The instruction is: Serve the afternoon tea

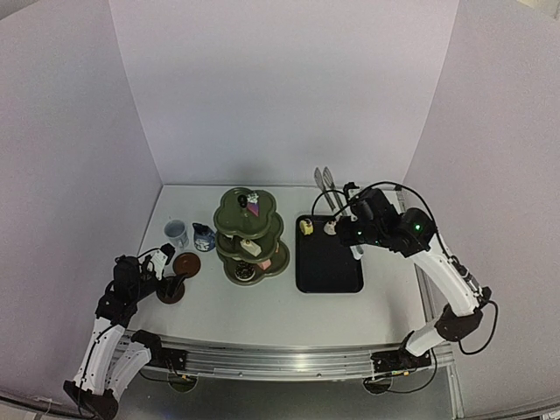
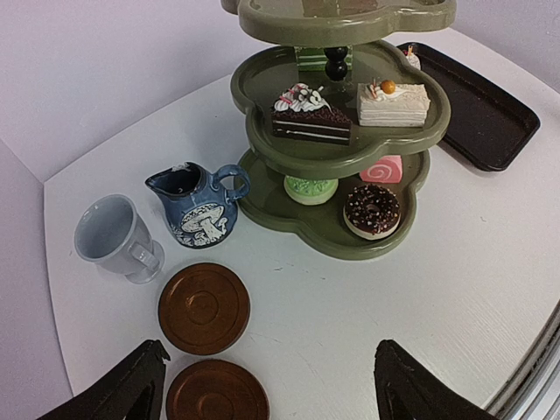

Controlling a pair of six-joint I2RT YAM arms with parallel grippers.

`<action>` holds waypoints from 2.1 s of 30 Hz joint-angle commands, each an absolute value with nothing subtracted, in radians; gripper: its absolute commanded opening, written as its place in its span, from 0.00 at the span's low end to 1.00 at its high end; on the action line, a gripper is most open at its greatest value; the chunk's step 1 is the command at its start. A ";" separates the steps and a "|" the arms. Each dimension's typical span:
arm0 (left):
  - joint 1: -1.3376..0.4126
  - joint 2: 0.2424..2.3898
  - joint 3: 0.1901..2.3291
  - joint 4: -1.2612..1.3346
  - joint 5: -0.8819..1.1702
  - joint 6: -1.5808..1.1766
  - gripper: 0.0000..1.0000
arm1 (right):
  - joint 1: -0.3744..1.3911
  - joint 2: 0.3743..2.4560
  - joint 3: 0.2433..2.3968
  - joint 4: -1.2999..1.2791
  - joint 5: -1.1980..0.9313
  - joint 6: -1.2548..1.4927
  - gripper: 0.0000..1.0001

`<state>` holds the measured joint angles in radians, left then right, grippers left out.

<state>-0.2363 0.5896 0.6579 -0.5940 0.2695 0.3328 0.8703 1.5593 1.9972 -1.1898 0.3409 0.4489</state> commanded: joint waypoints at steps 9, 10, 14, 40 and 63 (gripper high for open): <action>-0.231 0.606 0.663 -0.587 0.287 0.335 0.82 | 0.657 1.530 1.644 -1.152 0.307 0.512 0.30; -0.231 0.608 0.663 -0.587 0.287 0.335 0.82 | 0.644 1.544 1.617 -1.139 0.290 0.505 0.31; -0.230 0.609 0.664 -0.587 0.282 0.335 0.82 | 0.610 1.602 1.527 -1.064 0.238 0.471 0.31; -0.230 0.616 0.661 -0.584 0.276 0.335 0.82 | 0.538 1.912 1.533 -0.918 0.169 0.394 0.37; -0.230 0.622 0.658 -0.577 0.281 0.335 0.82 | 0.560 1.836 1.343 -0.867 0.091 0.478 0.52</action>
